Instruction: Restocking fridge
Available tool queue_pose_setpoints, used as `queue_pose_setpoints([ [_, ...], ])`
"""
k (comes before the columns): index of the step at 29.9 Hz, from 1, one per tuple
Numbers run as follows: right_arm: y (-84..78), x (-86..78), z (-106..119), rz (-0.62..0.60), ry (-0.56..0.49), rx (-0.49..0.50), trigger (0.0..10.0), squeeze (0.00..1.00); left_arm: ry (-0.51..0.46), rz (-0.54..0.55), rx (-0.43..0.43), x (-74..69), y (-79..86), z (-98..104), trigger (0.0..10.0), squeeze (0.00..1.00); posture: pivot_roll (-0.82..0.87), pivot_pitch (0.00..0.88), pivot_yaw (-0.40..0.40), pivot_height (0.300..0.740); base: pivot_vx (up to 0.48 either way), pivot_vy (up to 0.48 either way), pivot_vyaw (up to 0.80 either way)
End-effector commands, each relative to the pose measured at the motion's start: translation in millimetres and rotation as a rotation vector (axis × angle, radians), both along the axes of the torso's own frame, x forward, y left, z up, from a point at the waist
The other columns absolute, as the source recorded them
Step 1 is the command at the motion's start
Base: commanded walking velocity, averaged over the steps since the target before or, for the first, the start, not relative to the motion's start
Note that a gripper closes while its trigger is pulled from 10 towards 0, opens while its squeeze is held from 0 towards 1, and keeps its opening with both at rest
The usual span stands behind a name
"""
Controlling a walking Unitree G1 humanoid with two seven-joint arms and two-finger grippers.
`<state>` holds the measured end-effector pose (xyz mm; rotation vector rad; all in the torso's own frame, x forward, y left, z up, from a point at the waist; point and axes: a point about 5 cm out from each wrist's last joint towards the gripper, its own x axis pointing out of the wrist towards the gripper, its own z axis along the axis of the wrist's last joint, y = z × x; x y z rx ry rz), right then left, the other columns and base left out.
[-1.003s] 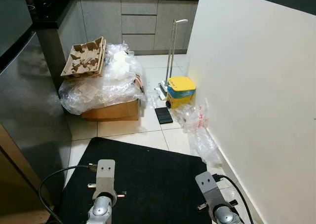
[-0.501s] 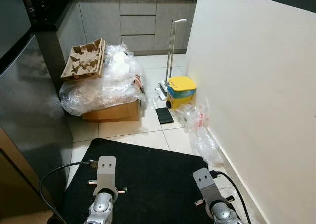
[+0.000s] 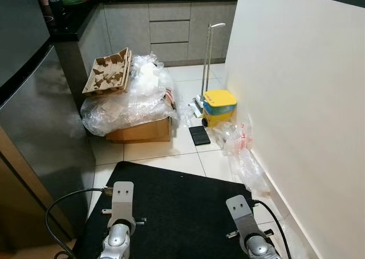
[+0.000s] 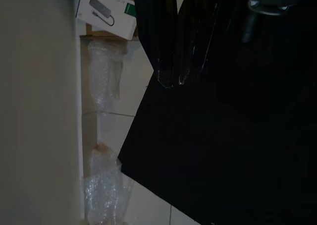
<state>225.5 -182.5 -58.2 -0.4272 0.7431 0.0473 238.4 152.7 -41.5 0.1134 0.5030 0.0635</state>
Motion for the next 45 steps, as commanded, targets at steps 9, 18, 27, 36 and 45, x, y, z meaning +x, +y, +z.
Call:
queue_pose_setpoints([
  [9,-3.9,-0.9,0.6,-0.005,-0.014,-0.004,10.0,0.00,-0.010,0.021,0.033,-2.5,20.9,0.6,10.0,0.00,-0.11,0.000,0.009,0.740,0.000,0.000,0.00],
  [18,-4.8,5.6,4.6,0.012,-0.024,-0.004,10.0,0.00,0.004,0.038,0.058,-9.6,33.5,-2.3,10.0,0.00,-0.08,0.000,-0.012,0.740,0.000,0.000,0.00],
  [27,6.1,7.0,4.0,0.070,-0.012,-0.001,10.0,0.00,-0.014,0.060,0.055,-10.0,35.1,-1.1,10.0,0.00,-0.03,0.000,-0.050,0.740,0.000,0.000,0.00],
  [36,11.7,10.9,5.6,0.086,-0.013,0.003,10.0,0.00,-0.020,0.048,0.053,-13.2,32.2,-2.4,10.0,0.00,-0.02,0.000,-0.033,0.740,0.000,0.000,0.00],
  [45,5.4,-3.6,-2.2,0.034,-0.003,0.004,10.0,0.00,-0.017,-0.009,0.052,-4.4,24.4,0.7,10.0,0.00,-0.06,0.000,0.009,0.740,0.000,0.000,0.00],
])
